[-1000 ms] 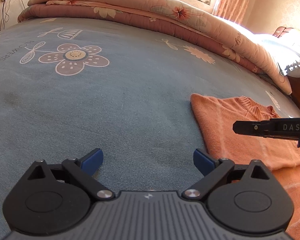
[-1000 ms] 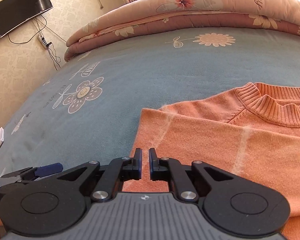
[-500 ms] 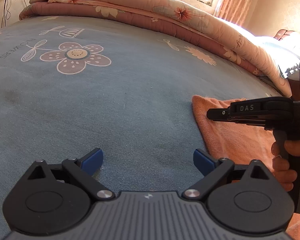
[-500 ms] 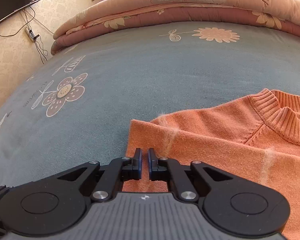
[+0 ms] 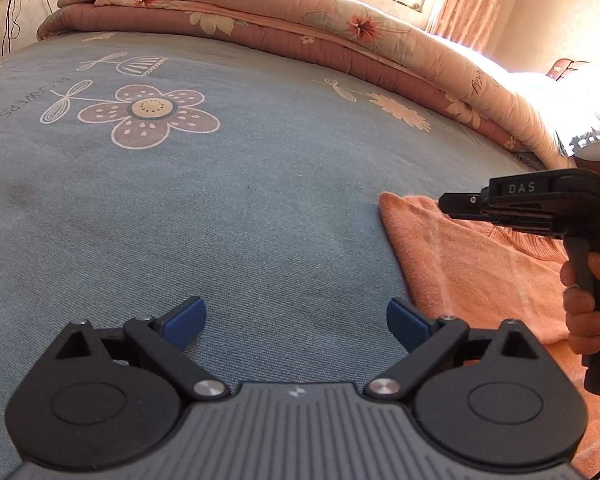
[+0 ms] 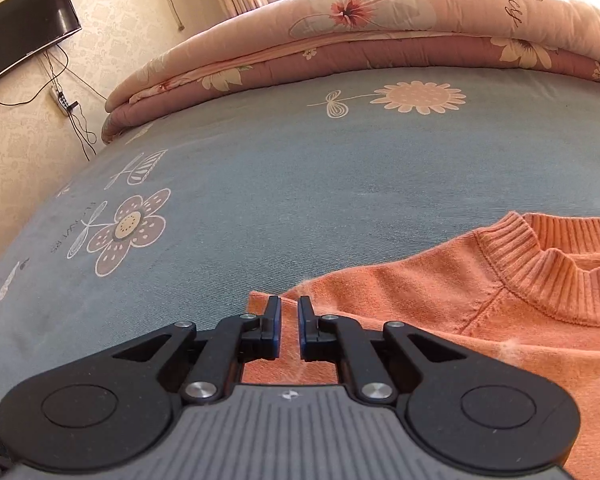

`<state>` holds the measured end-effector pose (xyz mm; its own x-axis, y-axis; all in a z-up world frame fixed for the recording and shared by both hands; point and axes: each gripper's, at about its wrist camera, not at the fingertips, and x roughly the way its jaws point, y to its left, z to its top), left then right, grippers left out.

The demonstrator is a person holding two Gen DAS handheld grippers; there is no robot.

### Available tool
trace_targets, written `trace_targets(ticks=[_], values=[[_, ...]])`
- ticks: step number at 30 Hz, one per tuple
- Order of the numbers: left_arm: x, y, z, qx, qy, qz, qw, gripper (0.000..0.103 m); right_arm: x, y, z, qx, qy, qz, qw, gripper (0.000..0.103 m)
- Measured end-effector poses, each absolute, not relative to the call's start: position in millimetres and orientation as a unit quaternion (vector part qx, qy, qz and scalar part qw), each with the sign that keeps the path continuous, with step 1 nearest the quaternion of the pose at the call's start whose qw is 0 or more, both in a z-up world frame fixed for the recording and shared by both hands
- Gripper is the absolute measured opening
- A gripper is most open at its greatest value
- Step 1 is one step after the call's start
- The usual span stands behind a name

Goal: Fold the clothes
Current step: 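Lower the sleeve onto the sweater and open the right gripper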

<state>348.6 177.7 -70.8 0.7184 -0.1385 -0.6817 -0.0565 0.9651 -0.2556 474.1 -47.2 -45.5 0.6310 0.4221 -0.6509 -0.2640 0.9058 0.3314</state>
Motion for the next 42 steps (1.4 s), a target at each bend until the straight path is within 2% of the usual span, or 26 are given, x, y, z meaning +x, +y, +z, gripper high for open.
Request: trace_targets(ticks=[8,10,12,22,29,31,32,33,38,39,42], values=[[349.5,170.8,-71.3,-0.117,0.377,-0.025,0.919,0.097,436.0,-150.9,-45.9,0.192,0.37,0.123,0.901,0.01],[349.3,170.4,-71.2,-0.118,0.377,-0.027,0.918,0.097,426.5,-176.8,-46.0,0.214,0.366,0.106,0.9,0.018],[348.9,169.4,-71.2,-0.116,0.377,-0.028,0.919,0.097,417.0,-202.8,-46.1,0.236,0.361,0.088,0.898,0.03],[348.9,160.2,-75.8,-0.093,0.372,-0.02,0.923,0.097,348.8,-352.9,-61.9,0.317,0.334,-0.05,0.886,0.042],[349.4,154.5,-79.1,-0.076,0.368,-0.016,0.926,0.098,350.2,-374.2,-93.2,0.368,0.323,-0.04,0.871,0.048],[349.8,153.5,-79.8,-0.072,0.368,-0.016,0.927,0.099,354.9,-374.5,-95.9,0.371,0.316,-0.033,0.872,0.048],[349.8,152.9,-80.0,-0.07,0.367,-0.016,0.927,0.099,357.4,-373.5,-95.6,0.366,0.316,-0.03,0.875,0.038],[349.6,152.2,-80.2,-0.068,0.367,-0.016,0.928,0.099,359.1,-371.9,-93.9,0.352,0.317,-0.03,0.88,0.017],[349.5,151.7,-80.5,-0.064,0.366,-0.017,0.928,0.099,363.5,-363.2,-81.0,0.3,0.298,-0.034,0.905,0.014],[349.5,152.0,-80.6,-0.065,0.365,-0.017,0.928,0.099,364.4,-362.1,-79.9,0.294,0.298,-0.042,0.907,0.009],[349.1,152.8,-80.2,-0.068,0.366,-0.018,0.928,0.099,368.4,-359.3,-78.8,0.261,0.308,-0.077,0.911,0.012]])
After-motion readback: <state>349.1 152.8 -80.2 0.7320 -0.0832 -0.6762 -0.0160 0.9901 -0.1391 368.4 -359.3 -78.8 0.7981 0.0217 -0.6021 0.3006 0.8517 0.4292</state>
